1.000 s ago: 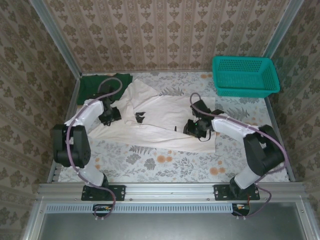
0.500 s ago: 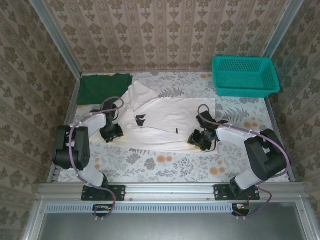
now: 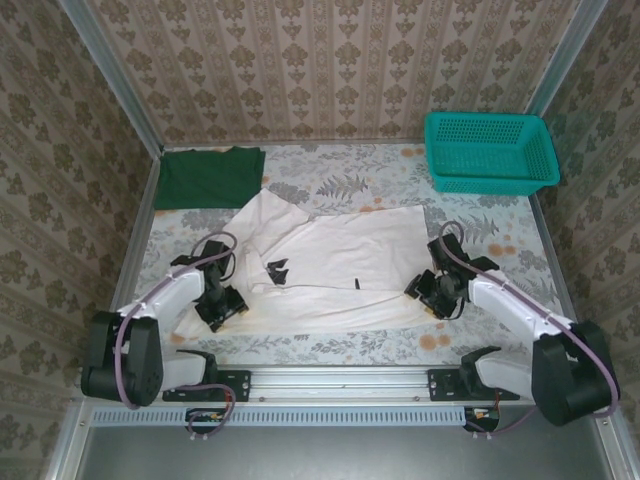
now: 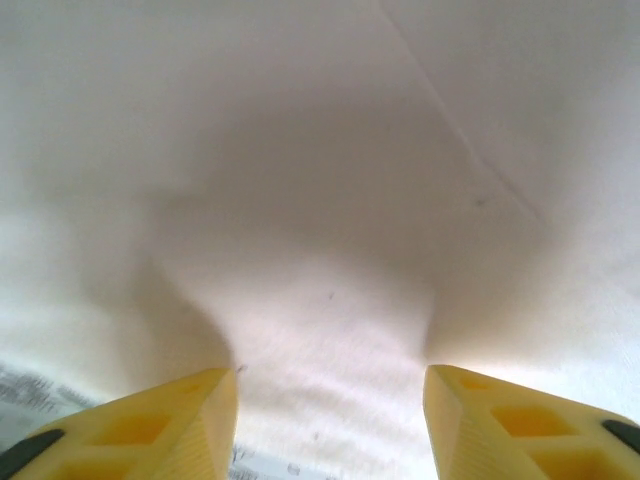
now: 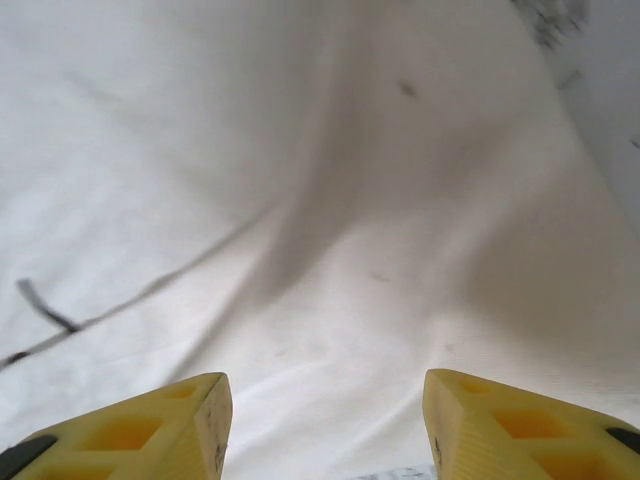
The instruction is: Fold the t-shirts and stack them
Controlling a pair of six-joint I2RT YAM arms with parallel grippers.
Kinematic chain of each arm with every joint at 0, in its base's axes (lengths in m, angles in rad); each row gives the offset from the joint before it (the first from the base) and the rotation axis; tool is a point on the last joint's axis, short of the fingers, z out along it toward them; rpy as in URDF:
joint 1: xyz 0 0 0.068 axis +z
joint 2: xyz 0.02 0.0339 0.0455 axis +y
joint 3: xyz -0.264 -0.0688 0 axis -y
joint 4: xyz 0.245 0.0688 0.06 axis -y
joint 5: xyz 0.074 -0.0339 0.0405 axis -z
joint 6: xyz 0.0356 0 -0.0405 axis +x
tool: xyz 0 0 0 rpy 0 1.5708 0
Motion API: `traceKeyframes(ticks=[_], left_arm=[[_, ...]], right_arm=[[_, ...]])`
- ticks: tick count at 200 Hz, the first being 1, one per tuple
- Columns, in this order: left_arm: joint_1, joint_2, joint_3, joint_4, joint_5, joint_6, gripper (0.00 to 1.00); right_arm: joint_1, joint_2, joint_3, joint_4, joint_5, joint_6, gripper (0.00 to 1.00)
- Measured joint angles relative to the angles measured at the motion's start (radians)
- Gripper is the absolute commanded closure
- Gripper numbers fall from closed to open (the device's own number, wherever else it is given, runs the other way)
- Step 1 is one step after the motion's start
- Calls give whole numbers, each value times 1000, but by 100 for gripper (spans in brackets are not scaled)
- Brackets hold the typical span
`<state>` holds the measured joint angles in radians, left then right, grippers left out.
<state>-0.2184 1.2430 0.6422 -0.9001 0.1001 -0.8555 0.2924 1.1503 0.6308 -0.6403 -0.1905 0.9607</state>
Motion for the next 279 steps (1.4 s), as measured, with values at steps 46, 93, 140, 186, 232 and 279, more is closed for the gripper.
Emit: traceKeyframes(ticks=[46, 93, 140, 186, 232, 279], left_arm=[[145, 68, 260, -37, 14, 53, 55], [260, 320, 334, 62, 124, 123, 59], [354, 401, 317, 158, 215, 124, 59], [377, 407, 294, 188, 238, 135, 59], [387, 411, 292, 196, 241, 148, 57], [400, 411, 280, 206, 244, 155, 56]], right_arm=[[221, 229, 348, 100, 16, -129, 51], [513, 751, 910, 68, -4, -337, 54], [686, 1118, 1404, -94, -5, -498, 51], [734, 1357, 1774, -304, 12, -576, 50], [734, 1398, 1825, -440, 67, -624, 49], [738, 1425, 1875, -493, 79, -655, 48]])
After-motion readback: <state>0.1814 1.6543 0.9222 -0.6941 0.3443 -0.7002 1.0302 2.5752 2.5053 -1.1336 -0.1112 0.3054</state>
